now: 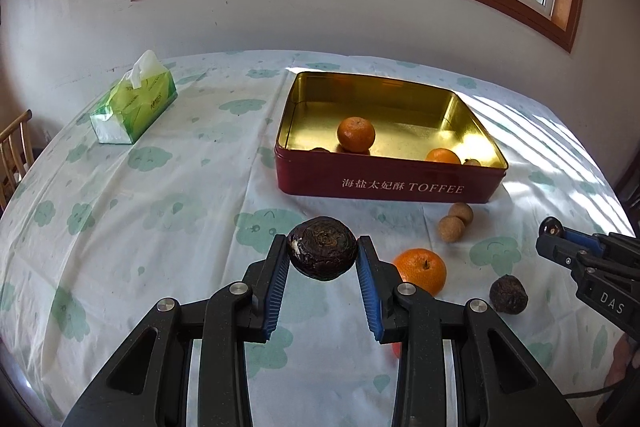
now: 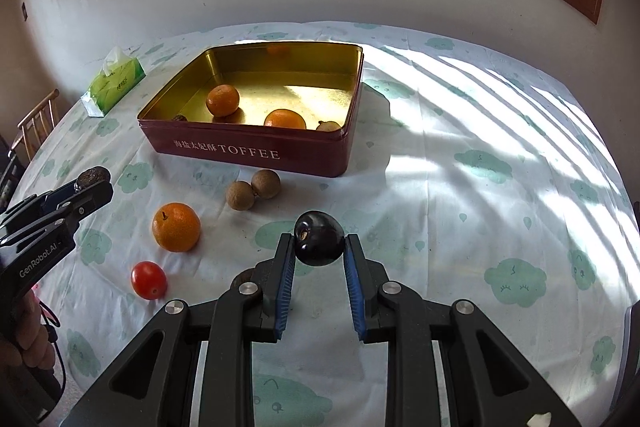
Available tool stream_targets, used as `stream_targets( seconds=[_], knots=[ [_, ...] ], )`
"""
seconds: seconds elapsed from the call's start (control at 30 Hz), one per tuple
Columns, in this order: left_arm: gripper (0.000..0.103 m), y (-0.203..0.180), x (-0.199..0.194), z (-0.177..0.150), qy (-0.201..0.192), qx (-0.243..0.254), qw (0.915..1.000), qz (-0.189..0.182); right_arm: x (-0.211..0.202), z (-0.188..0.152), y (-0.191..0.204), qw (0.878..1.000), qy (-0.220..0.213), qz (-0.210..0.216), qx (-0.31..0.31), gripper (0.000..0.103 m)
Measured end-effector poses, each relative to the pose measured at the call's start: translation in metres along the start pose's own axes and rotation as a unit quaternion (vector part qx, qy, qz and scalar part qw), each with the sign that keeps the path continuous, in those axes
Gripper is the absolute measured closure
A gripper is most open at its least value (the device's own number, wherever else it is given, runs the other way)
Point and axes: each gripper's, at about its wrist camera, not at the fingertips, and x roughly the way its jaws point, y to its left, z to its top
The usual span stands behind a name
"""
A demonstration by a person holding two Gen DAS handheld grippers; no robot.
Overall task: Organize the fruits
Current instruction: 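Carry the black plum and wrinkled fruit over the TOFFEE tin with both tools, then open both tools to drop the plum and wrinkled fruit into the tin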
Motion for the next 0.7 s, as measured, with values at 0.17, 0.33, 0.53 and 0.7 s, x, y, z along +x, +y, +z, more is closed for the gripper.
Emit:
stream_targets(
  seconds=[0.17,0.33,0.53,0.7],
  knots=[
    [0.068,0.006,0.007,0.021,-0.010,-0.006,0.9999,-0.001,0.006,0.020,0.007,1.000,-0.011,0.012,-0.008,0.080],
    [0.068,0.010,0.020,0.040,-0.012,-0.006,0.9999,-0.002,0.012,0.043,0.013,0.999,-0.026,0.018,-0.016,0.080],
    [0.068,0.009,0.043,0.061,-0.006,0.003,0.9999,-0.009,0.031,0.067,0.017,0.999,-0.030,0.020,-0.023,0.080],
    [0.068,0.009,0.063,0.076,0.002,0.009,0.9999,-0.012,0.050,0.077,0.013,1.000,-0.016,0.018,-0.020,0.080]
  ],
)
